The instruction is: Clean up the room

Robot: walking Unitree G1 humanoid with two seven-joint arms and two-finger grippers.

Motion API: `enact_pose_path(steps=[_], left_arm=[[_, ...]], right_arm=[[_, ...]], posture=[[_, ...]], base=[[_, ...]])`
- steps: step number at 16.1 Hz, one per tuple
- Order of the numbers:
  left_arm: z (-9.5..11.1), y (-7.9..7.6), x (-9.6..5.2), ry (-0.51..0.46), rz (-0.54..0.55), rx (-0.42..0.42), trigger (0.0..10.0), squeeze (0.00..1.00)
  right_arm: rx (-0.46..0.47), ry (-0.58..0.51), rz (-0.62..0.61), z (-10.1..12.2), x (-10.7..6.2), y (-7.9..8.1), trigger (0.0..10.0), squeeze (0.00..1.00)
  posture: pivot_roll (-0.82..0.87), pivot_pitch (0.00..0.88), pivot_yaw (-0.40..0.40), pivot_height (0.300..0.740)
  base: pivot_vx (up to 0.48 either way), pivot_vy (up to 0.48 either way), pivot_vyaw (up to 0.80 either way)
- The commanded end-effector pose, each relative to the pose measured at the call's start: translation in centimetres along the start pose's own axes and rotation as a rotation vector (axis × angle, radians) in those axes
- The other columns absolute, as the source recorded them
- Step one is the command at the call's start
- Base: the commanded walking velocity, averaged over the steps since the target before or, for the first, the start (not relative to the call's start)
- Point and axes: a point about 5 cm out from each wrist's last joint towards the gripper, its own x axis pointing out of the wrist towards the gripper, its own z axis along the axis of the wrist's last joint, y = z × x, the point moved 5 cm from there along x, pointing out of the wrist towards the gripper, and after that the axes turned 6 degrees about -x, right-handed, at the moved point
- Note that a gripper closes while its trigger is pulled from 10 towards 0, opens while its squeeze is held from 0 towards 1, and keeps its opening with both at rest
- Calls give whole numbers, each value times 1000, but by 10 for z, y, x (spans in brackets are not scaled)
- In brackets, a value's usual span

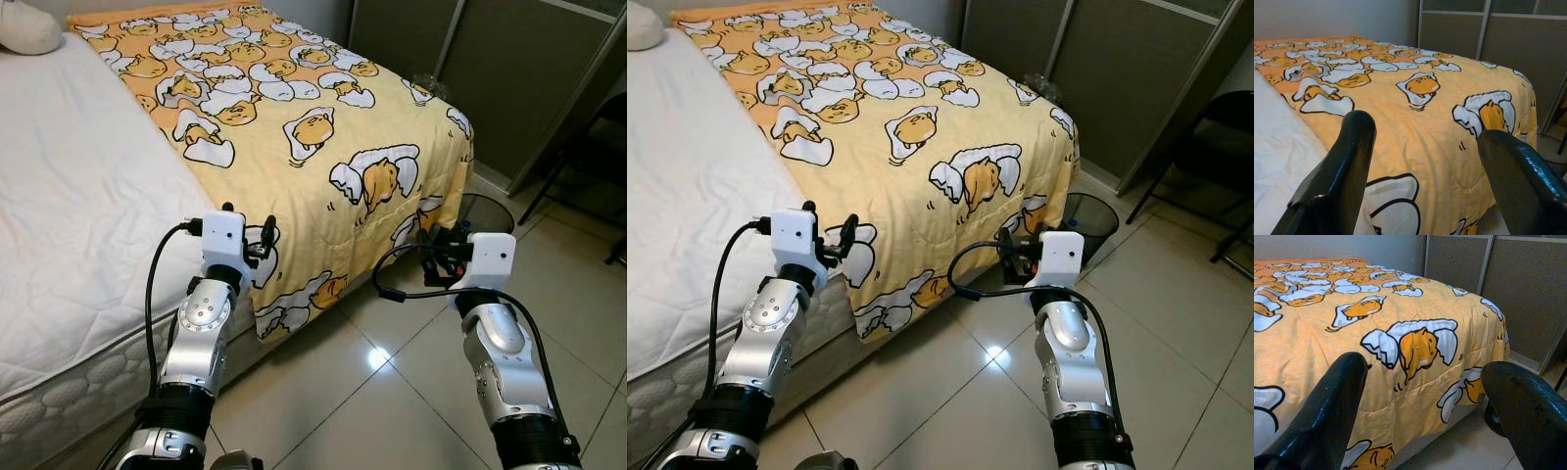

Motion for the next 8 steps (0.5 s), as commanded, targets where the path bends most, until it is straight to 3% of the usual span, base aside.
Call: enact_pose_path(steps=[1, 8], left_arm=[[2, -5, 4, 6, -10, 16, 10000, 0], [-2, -9, 4, 30, -1, -12, 10000, 0]], right_arm=[[-1, -7, -5, 6, 2, -4, 10000, 0], [-3, 5, -10, 5, -1, -5, 10000, 0]], posture=[[-41, 0, -45, 740], [-46, 0, -48, 740]], base=[[0, 0, 0], [0, 0, 0]])
